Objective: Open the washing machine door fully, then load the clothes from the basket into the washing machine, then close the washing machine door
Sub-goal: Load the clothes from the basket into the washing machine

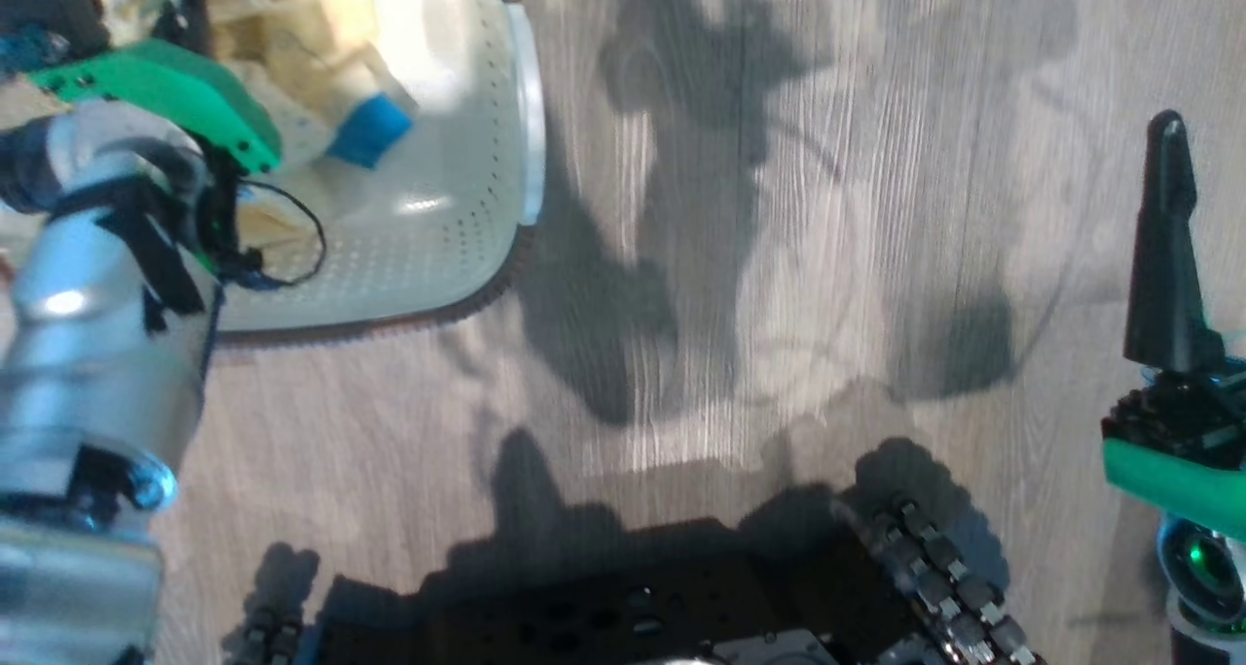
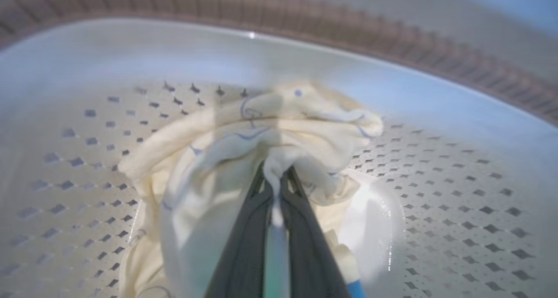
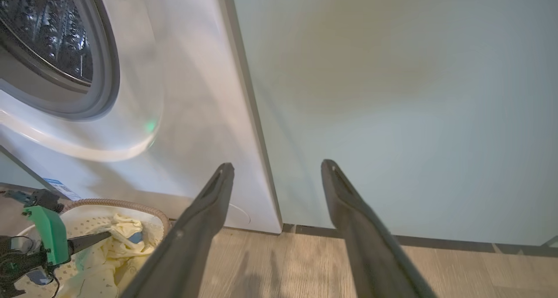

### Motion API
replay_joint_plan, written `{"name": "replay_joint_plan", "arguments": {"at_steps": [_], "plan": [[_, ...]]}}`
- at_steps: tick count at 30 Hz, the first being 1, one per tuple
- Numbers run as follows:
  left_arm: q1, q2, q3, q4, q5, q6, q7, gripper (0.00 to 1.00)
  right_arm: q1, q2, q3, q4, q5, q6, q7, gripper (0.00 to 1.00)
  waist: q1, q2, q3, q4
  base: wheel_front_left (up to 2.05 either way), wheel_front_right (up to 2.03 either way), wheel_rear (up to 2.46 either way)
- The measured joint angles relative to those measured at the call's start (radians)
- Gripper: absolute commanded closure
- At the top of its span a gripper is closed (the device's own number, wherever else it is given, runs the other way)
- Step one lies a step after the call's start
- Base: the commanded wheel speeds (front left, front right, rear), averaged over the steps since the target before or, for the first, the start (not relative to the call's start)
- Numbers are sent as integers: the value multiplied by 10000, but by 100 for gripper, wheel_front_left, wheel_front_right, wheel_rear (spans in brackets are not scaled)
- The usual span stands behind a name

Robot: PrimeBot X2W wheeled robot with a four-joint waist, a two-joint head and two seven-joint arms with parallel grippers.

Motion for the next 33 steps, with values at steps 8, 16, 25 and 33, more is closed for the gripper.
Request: {"name": "replay_joint_plan", "arguments": {"at_steps": [8, 16, 25, 33], "plan": [[1941, -397, 416, -2355, 779, 251, -12, 100, 355, -2, -320, 221, -349, 0, 0, 0, -1, 0, -1115, 400, 0, 0, 0], [3335, -757, 1116, -4224, 1323, 376, -13, 100, 829, -2, -506, 539, -685, 0, 0, 0, -1, 0, -2278, 765, 0, 0, 0], [5076, -1289, 2040, -5910, 1657, 445, -13, 100, 1445, -2, -562, 1007, -963, 0, 0, 0, -2, 1, -3953, 1230, 0, 0, 0], [6351, -1396, 2583, -6939, 2061, 445, -13, 100, 2026, -2, -516, 1450, -1168, 0, 2, 0, -2, 1, -5537, 1579, 0, 0, 0]]}}
